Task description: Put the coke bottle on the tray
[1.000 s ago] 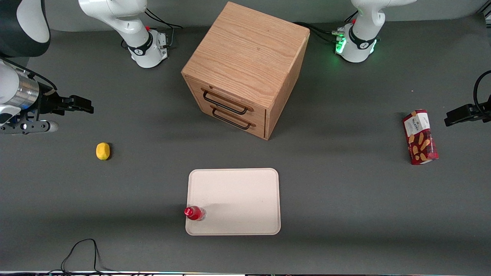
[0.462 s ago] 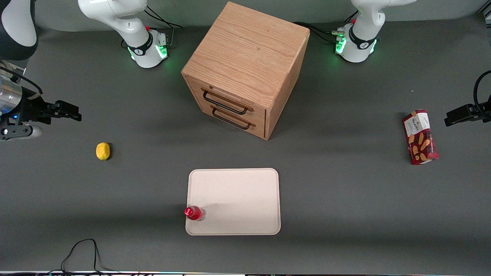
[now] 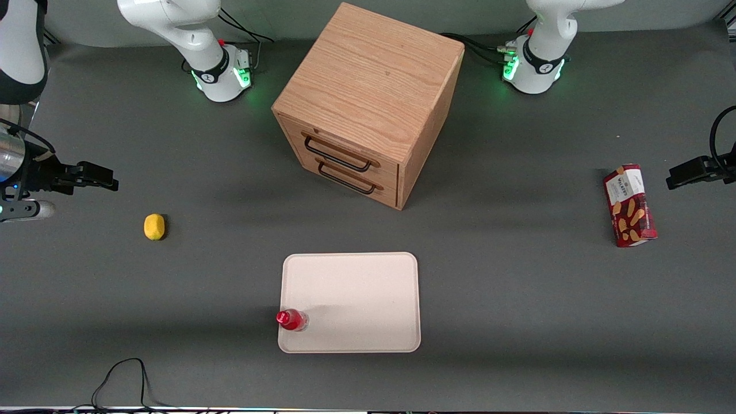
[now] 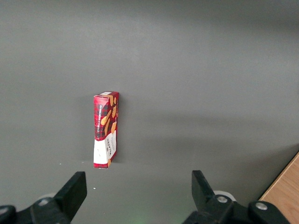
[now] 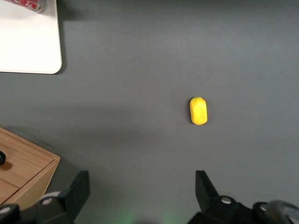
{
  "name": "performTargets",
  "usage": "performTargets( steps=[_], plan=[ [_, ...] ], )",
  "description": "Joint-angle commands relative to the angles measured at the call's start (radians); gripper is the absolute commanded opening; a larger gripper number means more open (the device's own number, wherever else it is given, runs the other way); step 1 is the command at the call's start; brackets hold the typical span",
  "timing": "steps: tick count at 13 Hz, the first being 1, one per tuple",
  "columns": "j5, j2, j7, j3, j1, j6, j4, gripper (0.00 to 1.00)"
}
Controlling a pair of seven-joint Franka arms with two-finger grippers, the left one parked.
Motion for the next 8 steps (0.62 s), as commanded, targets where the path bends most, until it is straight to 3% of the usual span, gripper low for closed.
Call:
performTargets(
  steps=[1, 5, 8],
  plan=[
    [0.034, 0.008, 0.008, 0.01, -0.014, -0.03, 0.037, 1.0],
    [0.032, 0.005, 0.007, 0.03, -0.022, -0.079, 0.037, 1.0],
    [0.02, 0.005, 0.008, 0.105, -0.071, -0.077, 0.046, 1.0]
  ],
)
